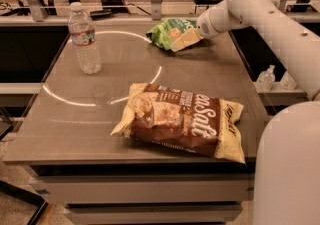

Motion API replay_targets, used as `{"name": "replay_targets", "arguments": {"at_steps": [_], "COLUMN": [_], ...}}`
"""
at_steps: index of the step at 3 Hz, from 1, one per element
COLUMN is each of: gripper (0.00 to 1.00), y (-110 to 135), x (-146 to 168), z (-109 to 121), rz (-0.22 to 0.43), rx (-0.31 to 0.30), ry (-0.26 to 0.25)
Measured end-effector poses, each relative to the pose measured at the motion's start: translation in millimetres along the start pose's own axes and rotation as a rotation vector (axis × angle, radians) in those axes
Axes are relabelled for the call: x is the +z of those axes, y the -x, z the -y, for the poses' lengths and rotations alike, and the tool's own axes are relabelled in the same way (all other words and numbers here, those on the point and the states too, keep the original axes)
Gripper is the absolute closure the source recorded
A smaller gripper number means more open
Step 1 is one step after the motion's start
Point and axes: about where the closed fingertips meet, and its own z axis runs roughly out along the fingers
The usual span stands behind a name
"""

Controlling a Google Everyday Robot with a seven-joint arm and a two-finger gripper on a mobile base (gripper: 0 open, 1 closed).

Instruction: Move green rice chip bag near brown chip bag

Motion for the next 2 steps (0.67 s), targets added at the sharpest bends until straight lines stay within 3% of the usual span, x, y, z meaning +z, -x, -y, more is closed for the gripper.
{"name": "replay_targets", "arguments": {"at_steps": [1,2], "gripper": [0.17,0.41], "y": [-0.1,0.2], "x": [3.2,2.7], "z": [-4.5,-8.2], "rz": [0.009,0.013], "rx": [-0.004,-0.019], "ry": [0.034,0.055]}}
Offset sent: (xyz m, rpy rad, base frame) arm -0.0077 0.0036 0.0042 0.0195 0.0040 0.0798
